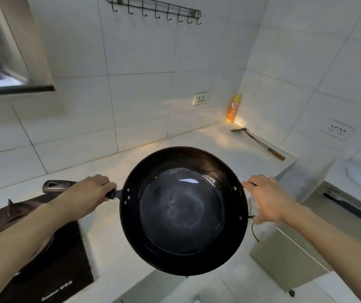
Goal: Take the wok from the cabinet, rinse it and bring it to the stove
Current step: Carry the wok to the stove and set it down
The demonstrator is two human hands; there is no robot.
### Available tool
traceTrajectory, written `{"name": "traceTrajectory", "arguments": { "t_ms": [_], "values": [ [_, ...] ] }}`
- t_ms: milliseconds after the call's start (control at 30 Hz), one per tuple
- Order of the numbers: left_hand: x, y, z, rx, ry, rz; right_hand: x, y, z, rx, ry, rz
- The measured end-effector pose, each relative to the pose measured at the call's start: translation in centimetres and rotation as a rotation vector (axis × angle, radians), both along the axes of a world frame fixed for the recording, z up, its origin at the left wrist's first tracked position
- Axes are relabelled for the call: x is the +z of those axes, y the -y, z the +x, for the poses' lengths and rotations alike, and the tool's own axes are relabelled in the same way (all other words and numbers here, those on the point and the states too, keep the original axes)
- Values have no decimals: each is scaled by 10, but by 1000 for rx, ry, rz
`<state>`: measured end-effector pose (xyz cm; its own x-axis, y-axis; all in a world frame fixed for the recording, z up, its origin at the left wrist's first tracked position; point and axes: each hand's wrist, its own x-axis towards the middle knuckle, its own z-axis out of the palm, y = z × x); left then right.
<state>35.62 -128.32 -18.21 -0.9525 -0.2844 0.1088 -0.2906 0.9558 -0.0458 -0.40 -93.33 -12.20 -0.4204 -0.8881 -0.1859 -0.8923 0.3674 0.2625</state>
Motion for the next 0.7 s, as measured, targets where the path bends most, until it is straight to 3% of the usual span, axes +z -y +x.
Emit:
{"name": "traceTrajectory", "arguments": {
  "t_ms": [300, 700],
  "values": [
    [-19, -14, -32, 422, 62, 36, -33, 154, -129, 365, 46, -2],
    [-33, -60, 49, 829, 137, 131, -64, 304, -84, 765, 133, 75]
  ]
}}
